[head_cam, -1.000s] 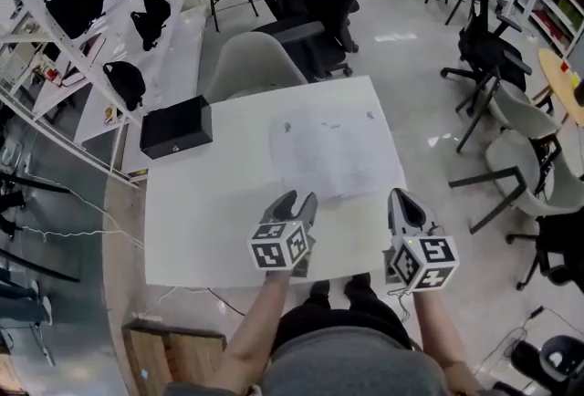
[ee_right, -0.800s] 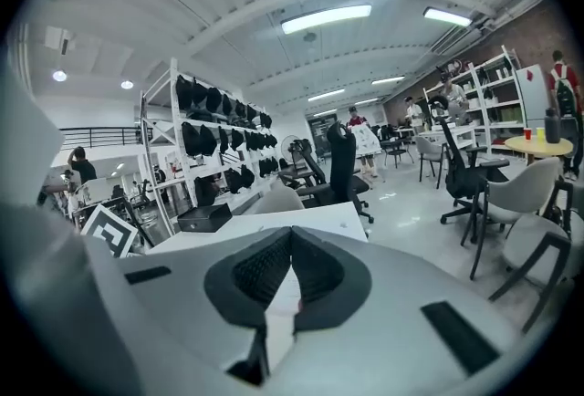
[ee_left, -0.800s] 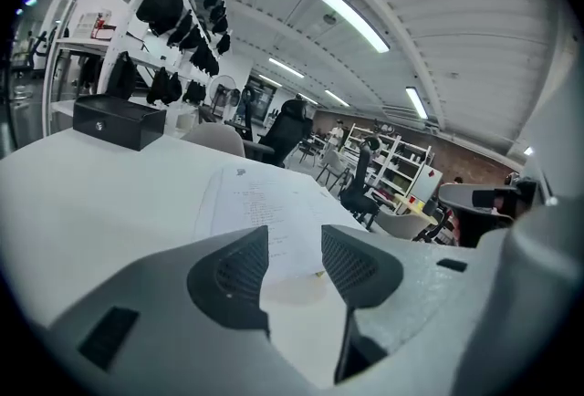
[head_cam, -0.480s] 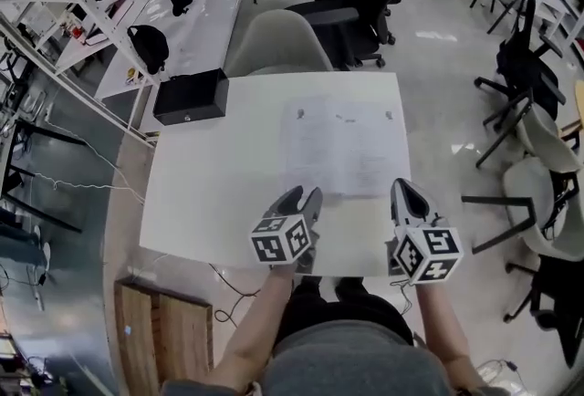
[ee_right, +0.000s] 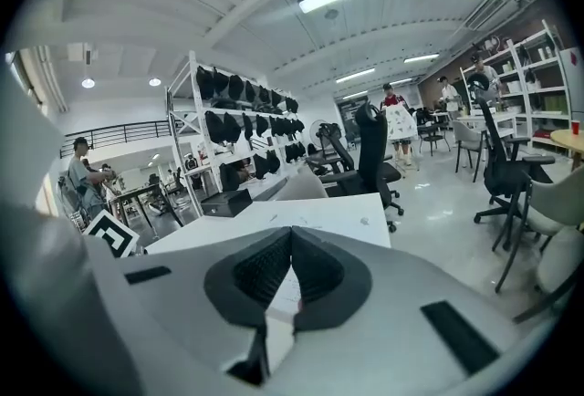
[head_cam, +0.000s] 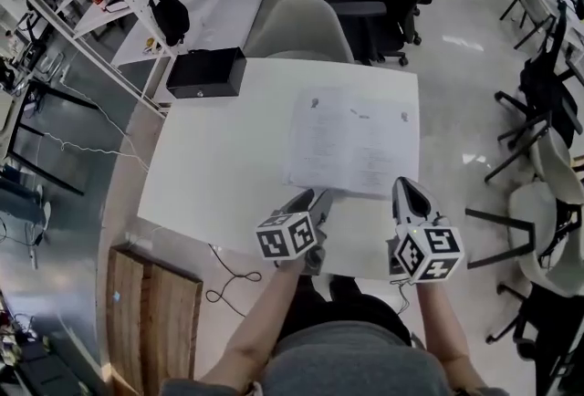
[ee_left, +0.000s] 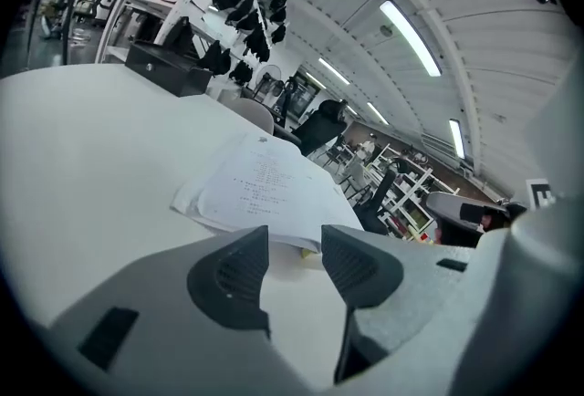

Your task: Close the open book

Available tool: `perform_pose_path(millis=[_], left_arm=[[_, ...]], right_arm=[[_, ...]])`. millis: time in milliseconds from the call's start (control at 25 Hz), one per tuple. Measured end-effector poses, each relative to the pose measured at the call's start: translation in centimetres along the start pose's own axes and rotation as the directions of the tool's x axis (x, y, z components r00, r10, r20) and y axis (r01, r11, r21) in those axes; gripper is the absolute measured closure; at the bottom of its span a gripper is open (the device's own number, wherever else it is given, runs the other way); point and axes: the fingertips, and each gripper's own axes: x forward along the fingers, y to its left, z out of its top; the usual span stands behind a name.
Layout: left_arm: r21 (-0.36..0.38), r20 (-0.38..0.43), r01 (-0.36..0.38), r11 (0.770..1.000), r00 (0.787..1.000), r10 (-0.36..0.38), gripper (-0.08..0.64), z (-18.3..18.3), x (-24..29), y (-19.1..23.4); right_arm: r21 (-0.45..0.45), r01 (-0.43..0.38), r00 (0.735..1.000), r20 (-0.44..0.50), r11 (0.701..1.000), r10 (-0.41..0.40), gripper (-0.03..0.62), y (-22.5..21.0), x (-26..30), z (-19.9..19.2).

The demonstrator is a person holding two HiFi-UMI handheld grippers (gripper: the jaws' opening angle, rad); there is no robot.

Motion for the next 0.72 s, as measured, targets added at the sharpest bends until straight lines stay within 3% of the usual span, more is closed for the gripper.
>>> perform_pose_path(millis=[520,600,720], left_arm=[[-0.246,0.015,-0.003,0.969,1.0,0.007,0.388,-1.1,1.5,-0.1],[-0.303,0.036,0.021,0.953,0.999,-0.01,0.388,-0.9,1.6,-0.2],[-0.422,0.088,0.085,0.903,0.995,-0.053,0.388,-0.7,1.7,-0.2]], right_arm=[[-0.027,-0.07,0.996,-0.05,0.997,0.069,0.588,-0.6,1.0,-0.4],[-0.031,-0.078,0.995,-0.057,0.996,0.076,0.588,-0.5,1.2,-0.4],[-0.038,-0.087,0.994,-0.065,0.995,0.084,0.588,-0.3,1.5,-0.4]])
